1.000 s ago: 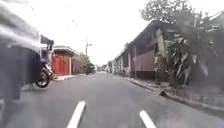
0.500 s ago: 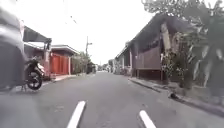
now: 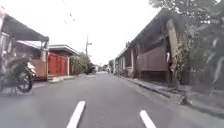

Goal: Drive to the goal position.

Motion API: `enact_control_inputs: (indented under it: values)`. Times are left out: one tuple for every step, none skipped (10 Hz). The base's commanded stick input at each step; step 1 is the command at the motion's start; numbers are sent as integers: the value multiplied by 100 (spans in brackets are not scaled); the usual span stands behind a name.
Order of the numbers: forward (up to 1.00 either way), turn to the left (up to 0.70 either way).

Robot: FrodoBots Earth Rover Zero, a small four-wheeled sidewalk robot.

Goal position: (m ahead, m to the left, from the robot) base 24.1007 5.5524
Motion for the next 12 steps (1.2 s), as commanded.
enact_control_inputs:
  values:
    - [85,0]
    - [85,0]
    - [85,0]
    - [85,0]
    - [85,0]
    - [85,0]
    - [85,0]
    - [85,0]
    - [85,0]
    - [85,0]
    - [85,0]
    - [85,0]
